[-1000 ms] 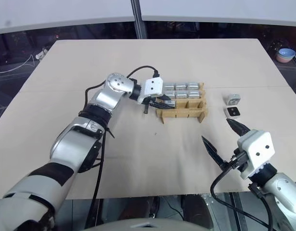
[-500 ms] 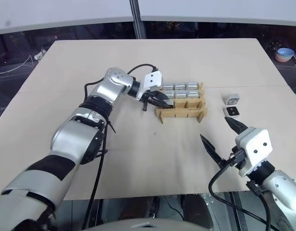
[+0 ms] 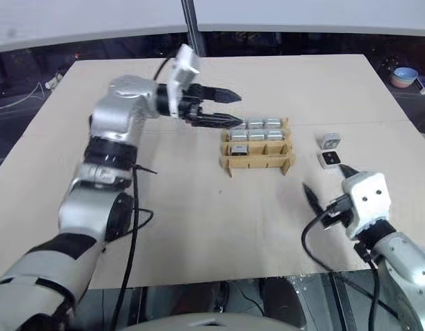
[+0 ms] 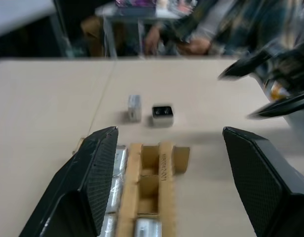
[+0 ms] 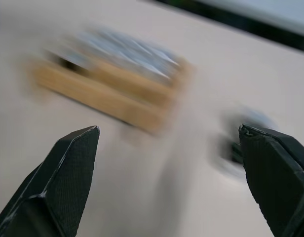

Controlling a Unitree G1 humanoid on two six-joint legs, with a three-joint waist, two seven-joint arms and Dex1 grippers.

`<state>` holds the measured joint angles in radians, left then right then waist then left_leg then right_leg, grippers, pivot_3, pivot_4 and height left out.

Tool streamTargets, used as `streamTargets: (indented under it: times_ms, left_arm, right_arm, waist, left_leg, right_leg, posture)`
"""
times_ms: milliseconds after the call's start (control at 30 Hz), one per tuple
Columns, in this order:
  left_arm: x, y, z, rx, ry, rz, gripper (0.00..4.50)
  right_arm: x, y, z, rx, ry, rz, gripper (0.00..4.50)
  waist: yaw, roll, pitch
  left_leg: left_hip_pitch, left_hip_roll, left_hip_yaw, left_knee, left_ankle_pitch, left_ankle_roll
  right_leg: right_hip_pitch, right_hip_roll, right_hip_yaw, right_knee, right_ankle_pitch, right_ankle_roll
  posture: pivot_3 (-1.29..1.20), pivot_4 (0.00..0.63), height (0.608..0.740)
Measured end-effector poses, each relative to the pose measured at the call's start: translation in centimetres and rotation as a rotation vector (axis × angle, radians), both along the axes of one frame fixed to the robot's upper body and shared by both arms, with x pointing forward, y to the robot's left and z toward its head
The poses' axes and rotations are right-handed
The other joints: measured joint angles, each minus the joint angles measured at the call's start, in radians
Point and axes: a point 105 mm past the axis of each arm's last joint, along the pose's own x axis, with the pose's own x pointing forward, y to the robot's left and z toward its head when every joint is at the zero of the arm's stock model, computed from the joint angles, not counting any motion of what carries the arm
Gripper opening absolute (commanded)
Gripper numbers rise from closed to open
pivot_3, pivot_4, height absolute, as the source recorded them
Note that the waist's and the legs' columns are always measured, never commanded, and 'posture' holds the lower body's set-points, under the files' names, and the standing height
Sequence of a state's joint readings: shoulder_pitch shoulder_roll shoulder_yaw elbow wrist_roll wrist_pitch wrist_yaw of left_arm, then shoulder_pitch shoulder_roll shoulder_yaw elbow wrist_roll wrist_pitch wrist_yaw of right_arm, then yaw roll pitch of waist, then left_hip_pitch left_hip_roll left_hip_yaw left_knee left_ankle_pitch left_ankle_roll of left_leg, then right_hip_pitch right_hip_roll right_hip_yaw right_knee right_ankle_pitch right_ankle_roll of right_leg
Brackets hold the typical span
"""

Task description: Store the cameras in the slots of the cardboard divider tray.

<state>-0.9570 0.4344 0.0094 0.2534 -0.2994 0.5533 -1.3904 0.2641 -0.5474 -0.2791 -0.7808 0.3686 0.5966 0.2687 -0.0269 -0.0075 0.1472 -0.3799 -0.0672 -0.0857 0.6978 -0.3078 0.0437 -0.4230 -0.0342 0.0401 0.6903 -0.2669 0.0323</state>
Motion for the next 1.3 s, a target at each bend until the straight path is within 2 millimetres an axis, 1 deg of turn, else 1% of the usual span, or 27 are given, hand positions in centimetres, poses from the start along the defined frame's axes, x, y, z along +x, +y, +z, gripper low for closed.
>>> streamTargets:
  times_ms: [67, 133, 233, 267, 333, 400, 467, 567, 767, 867, 967, 1067, 1167, 1300]
  left_arm:
    - [-2.4, 1.3, -1.9, -0.072, 0.142, 0.003, 4.02]
    - [-4.1, 1.6, -2.4, -0.127, 0.167, 0.023, 4.43]
    - [-6.4, 2.0, -2.2, -0.159, 0.129, 0.050, 4.43]
    - [-7.3, 2.3, -2.7, -0.148, 0.128, 0.059, 4.43]
    - [-8.6, 2.9, -3.6, -0.130, 0.157, 0.073, 4.43]
    - [-9.8, 3.8, -4.8, -0.074, 0.175, 0.102, 4.43]
    - [-10.0, 4.1, -4.6, -0.075, 0.165, 0.114, 4.43]
    - [-10.3, 4.5, -4.4, -0.060, 0.147, 0.132, 4.43]
    - [-11.0, 4.7, -4.2, -0.050, 0.113, 0.120, 4.43]
    - [-11.0, 4.7, -4.0, -0.062, 0.094, 0.122, 4.43]
    - [-11.1, 4.8, -4.0, -0.057, 0.076, 0.121, 4.50]
    - [-11.2, 4.9, -4.1, -0.054, 0.069, 0.123, 4.50]
    - [-11.2, 4.8, -4.2, -0.053, 0.072, 0.124, 4.50]
    - [-10.4, 4.5, -3.9, -0.119, 0.090, 0.179, 4.50]
  right_arm:
    - [1.9, -1.1, -0.4, 0.026, 0.019, -0.063, 4.50]
    - [3.5, -1.8, -0.5, 0.041, 0.029, -0.095, 4.50]
    - [5.4, -2.2, -0.8, 0.066, 0.047, -0.119, 4.50]
    - [6.2, -2.2, -0.9, 0.081, 0.053, -0.122, 4.50]
    - [7.3, -2.6, -1.5, 0.093, 0.077, -0.144, 4.50]
    - [8.6, -3.1, -2.3, 0.104, 0.110, -0.186, 4.50]
    - [9.0, -3.4, -2.8, 0.114, 0.128, -0.208, 4.50]
    - [9.6, -3.4, -3.3, 0.126, 0.147, -0.216, 4.50]
    - [9.9, -3.6, -4.5, 0.135, 0.191, -0.227, 4.50]
    - [10.1, -3.5, -4.6, 0.143, 0.196, -0.227, 4.50]
    - [10.2, -3.5, -4.9, 0.151, 0.207, -0.232, 3.68]
    - [10.3, -3.7, -5.2, 0.149, 0.215, -0.241, 2.45]
    - [10.3, -3.8, -5.1, 0.141, 0.204, -0.240, 2.45]
    - [9.6, -3.7, -5.1, 0.120, 0.178, -0.222, 2.45]
  waist:
    - [-0.006, 0.000, 0.000]
    - [-0.003, 0.000, 0.000]
    - [0.012, 0.000, 0.000]
    - [0.012, 0.000, 0.000]
    - [0.015, 0.000, 0.000]
    - [0.016, 0.001, 0.000]
    - [0.025, 0.001, 0.000]
    - [0.022, 0.001, 0.000]
    - [0.014, 0.001, 0.000]
    - [0.014, 0.001, 0.000]
    - [0.013, 0.001, 0.000]
    - [0.013, 0.001, 0.000]
    - [0.013, 0.001, 0.000]
    - [0.017, 0.001, 0.000]
  left_leg:
    - [0.000, 0.000, 0.000, 0.001, 0.000, 0.000]
    - [0.000, 0.000, 0.000, 0.002, 0.000, 0.000]
    - [0.000, 0.000, 0.001, 0.002, 0.000, 0.000]
    - [0.001, 0.000, 0.001, 0.002, 0.000, 0.000]
    - [0.001, 0.000, 0.001, 0.002, 0.000, 0.000]
    - [0.001, 0.000, 0.001, 0.001, 0.000, 0.000]
    - [0.001, 0.000, 0.001, 0.001, 0.000, 0.000]
    - [0.000, -0.001, 0.001, 0.001, 0.000, 0.000]
    - [0.001, 0.000, 0.001, 0.001, 0.000, 0.000]
    - [0.001, 0.000, 0.002, 0.001, 0.000, 0.000]
    - [0.001, 0.000, 0.002, 0.001, 0.000, 0.000]
    - [0.001, 0.000, 0.002, 0.000, 0.000, 0.000]
    - [0.001, 0.000, 0.002, 0.000, 0.000, 0.000]
    - [0.000, 0.000, 0.001, 0.000, 0.000, 0.000]
  right_leg:
    - [0.000, 0.000, 0.000, 0.002, 0.000, 0.000]
    - [0.000, 0.000, 0.000, 0.003, 0.000, 0.000]
    - [0.000, 0.000, 0.000, 0.003, 0.000, 0.000]
    - [0.000, 0.000, 0.001, 0.002, 0.000, 0.000]
    - [0.000, 0.000, 0.000, 0.003, 0.000, 0.000]
    - [0.000, 0.000, 0.000, 0.003, 0.000, 0.000]
    - [0.000, 0.000, -0.001, 0.002, 0.000, 0.000]
    - [0.000, 0.000, 0.000, 0.002, 0.000, 0.000]
    - [0.000, 0.000, 0.000, 0.002, 0.000, 0.000]
    - [0.000, 0.000, 0.001, 0.002, 0.000, 0.000]
    - [0.000, 0.000, 0.001, 0.002, 0.000, 0.000]
    - [0.000, 0.000, 0.001, 0.002, 0.000, 0.000]
    - [0.000, 0.000, 0.001, 0.002, 0.000, 0.000]
    - [0.000, 0.000, 0.000, 0.001, 0.000, 0.000]
  posture:
    - [0.00, 0.150, 0.740]
    - [0.00, 0.150, 0.740]
    - [0.00, 0.150, 0.740]
    - [0.00, 0.150, 0.740]
    - [0.00, 0.150, 0.740]
    - [0.00, 0.150, 0.740]
    - [0.00, 0.150, 0.740]
    - [0.00, 0.150, 0.740]
    - [0.00, 0.150, 0.740]
    - [0.00, 0.150, 0.740]
    - [0.00, 0.150, 0.740]
    - [0.00, 0.150, 0.740]
    - [0.00, 0.150, 0.740]
    - [0.00, 0.150, 0.740]
